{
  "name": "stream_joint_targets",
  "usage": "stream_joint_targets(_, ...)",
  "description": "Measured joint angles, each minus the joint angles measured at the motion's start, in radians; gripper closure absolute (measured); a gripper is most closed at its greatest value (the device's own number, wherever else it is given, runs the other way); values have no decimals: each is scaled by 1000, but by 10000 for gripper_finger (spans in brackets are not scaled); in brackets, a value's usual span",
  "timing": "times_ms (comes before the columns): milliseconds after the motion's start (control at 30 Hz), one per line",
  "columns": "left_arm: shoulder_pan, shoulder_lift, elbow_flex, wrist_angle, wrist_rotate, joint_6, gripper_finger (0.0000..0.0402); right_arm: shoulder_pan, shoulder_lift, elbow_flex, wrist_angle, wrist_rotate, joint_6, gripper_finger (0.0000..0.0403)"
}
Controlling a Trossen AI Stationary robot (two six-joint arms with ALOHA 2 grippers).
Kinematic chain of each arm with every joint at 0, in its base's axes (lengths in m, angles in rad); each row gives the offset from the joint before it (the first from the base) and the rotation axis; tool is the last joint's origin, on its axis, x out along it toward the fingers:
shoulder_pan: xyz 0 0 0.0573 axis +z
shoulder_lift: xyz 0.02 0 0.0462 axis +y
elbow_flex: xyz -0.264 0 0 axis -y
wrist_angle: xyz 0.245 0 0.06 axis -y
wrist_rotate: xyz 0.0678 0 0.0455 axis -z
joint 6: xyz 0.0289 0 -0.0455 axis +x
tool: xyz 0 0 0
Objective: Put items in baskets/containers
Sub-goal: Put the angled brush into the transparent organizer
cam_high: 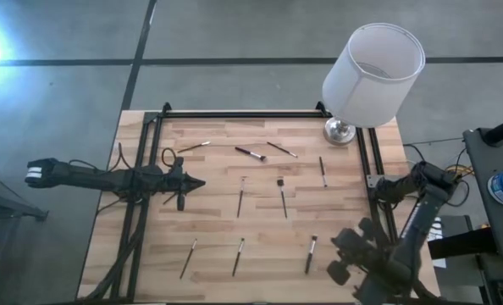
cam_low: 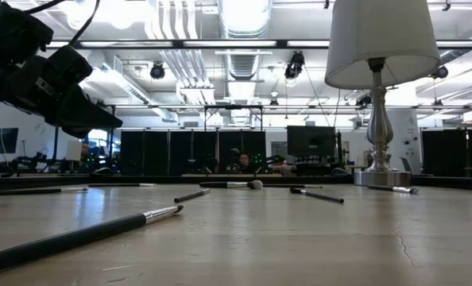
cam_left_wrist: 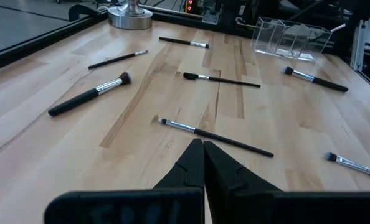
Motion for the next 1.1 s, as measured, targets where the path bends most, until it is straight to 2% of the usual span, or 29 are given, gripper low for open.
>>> stream_joint_targets(233,0,0,0,0,0,4,402,108,0,-42,-32,2,88,394)
stream_joint_targets(600,0,0,0,0,0,5,402,233,1,-207,-30,80,241,394)
stream_joint_targets(700,0,0,0,0,0,5,402,247,1,-243,-4,110,260,394)
stream_joint_targets(1100,0,0,0,0,0,4,402,247,2,-284,58,89,220,394)
